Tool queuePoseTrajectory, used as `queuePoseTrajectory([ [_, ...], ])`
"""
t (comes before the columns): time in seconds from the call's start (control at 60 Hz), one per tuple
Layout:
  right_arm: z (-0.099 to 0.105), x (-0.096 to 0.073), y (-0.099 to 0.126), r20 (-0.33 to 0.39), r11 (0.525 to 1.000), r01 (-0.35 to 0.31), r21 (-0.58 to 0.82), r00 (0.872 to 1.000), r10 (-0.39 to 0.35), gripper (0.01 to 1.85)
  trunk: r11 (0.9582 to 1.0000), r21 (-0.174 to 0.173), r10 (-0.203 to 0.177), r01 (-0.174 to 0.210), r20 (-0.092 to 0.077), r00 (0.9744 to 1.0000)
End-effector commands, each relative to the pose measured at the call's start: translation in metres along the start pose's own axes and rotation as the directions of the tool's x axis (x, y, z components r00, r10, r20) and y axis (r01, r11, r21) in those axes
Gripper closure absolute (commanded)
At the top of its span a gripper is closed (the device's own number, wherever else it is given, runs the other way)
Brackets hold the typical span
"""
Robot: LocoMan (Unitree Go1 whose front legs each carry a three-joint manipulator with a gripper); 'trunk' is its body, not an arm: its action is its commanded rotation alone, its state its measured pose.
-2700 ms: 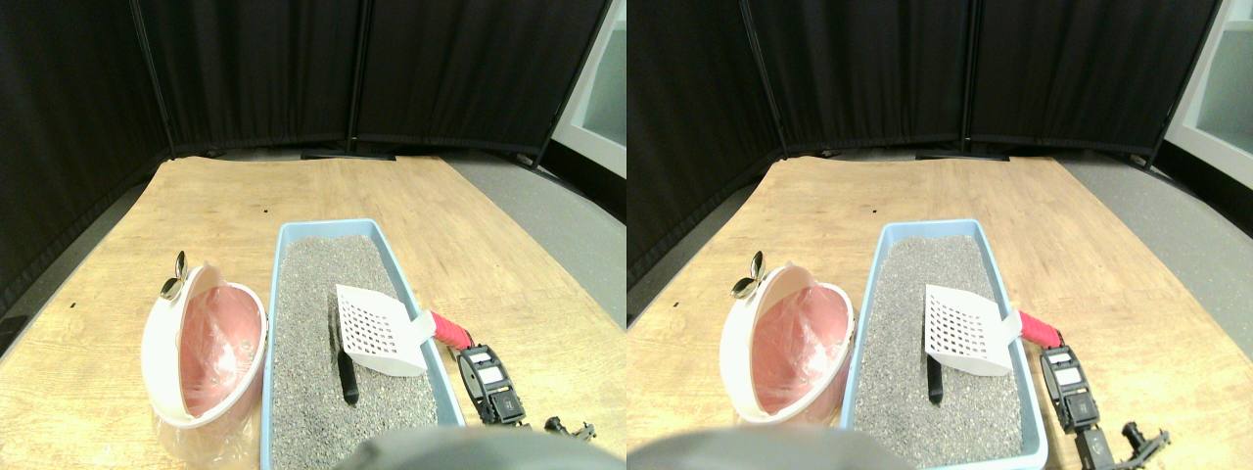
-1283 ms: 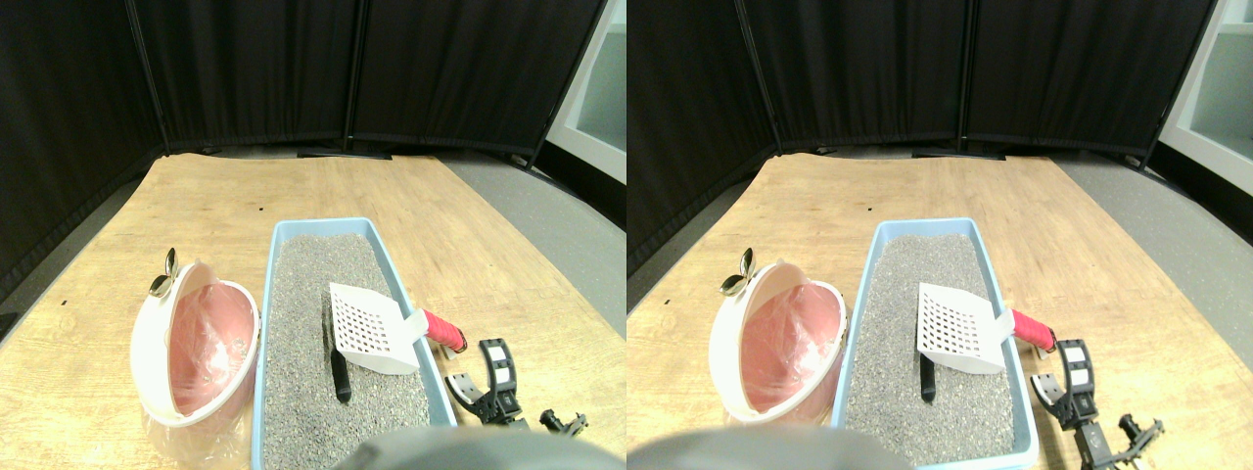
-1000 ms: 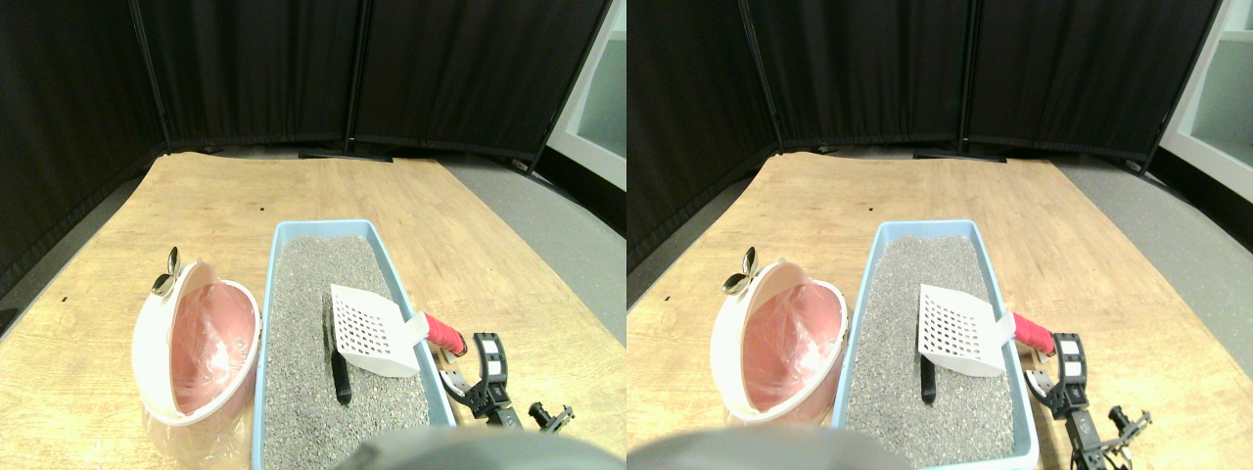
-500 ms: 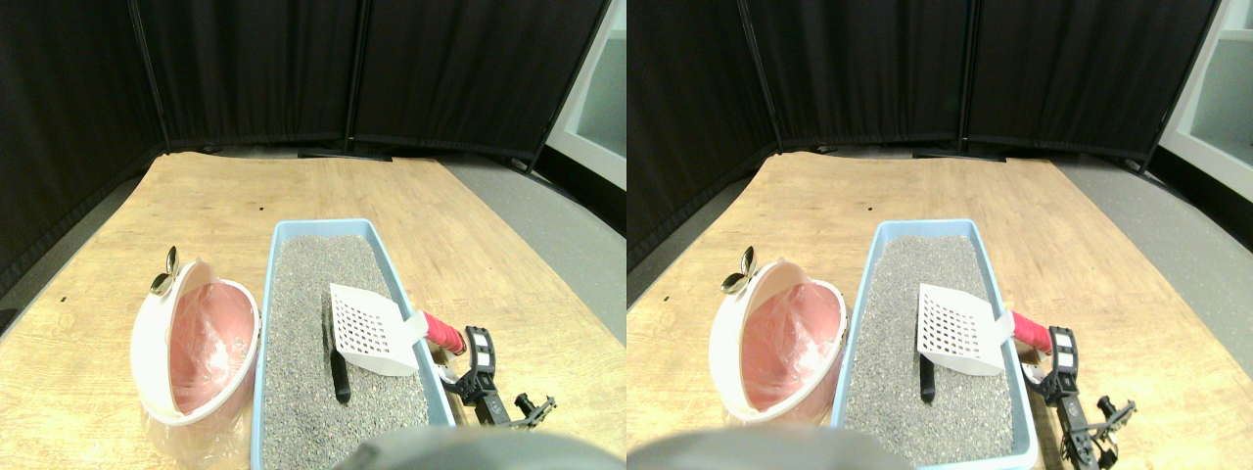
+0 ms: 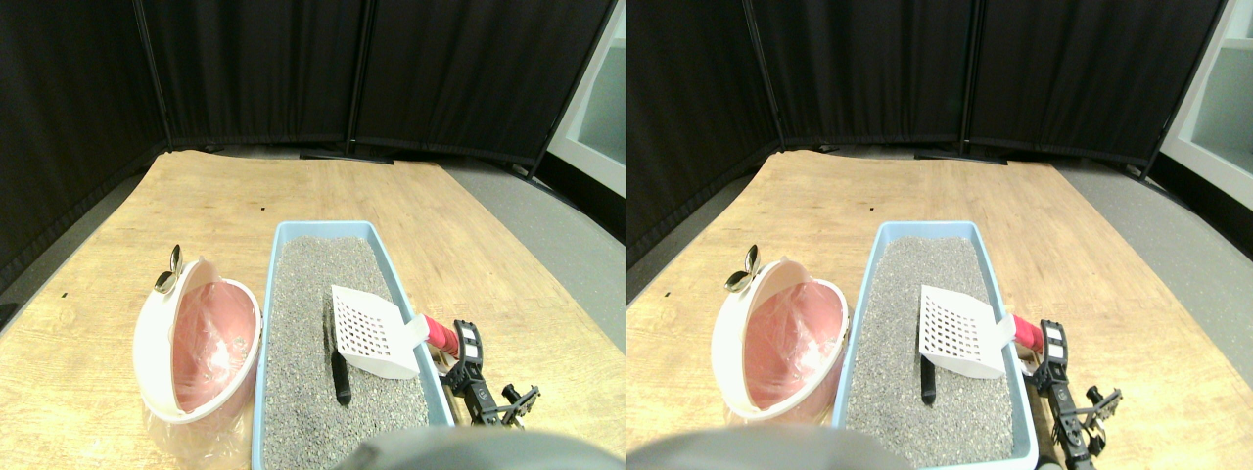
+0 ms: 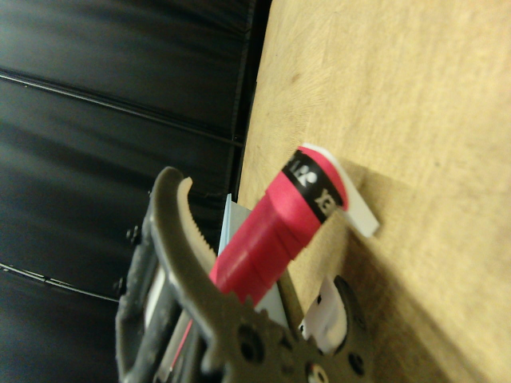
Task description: Scoop (unimanual)
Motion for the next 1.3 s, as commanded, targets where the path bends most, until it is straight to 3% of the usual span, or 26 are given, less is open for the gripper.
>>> queuePoseTrajectory([
  [0.017,0.007,0.006,0.002,0.047,1.0,-0.022,-0.002,0.999,0.022,1.04,0.9999,-0.015,0.003,-0.003,0.014,0.9999],
  [0.167,0.008,0.011,0.003,0.023,1.0,0.011,0.011,1.0,-0.011,1.04,0.9998,-0.017,0.006,-0.006,0.012,0.9999],
  [0.5,0.009,0.018,0.002,0.023,1.0,-0.009,0.009,1.0,0.008,1.05,0.9998,-0.019,0.005,-0.005,0.011,0.9999],
  [0.783,0.01,0.022,0.0,0.021,1.0,-0.008,-0.006,1.0,0.008,1.03,0.9998,-0.018,0.009,-0.008,0.022,0.9997],
  [1.05,0.011,0.027,-0.001,0.012,1.0,0.0,0.013,1.0,0.0,1.12,0.9997,-0.021,0.014,-0.014,0.015,0.9998],
  [1.233,0.007,0.032,-0.002,0.012,1.0,-0.027,-0.005,1.0,0.027,1.38,0.9996,-0.023,0.015,-0.015,0.008,0.9999],
  [1.283,0.006,0.033,-0.001,0.013,1.0,-0.025,0.003,1.0,0.025,1.8,0.9995,-0.026,0.016,-0.016,0.007,0.9998],
  [1.3,0.006,0.033,-0.001,0.013,1.0,-0.025,0.003,1.0,0.025,1.8,0.9995,-0.026,0.016,-0.016,0.007,0.9998],
])
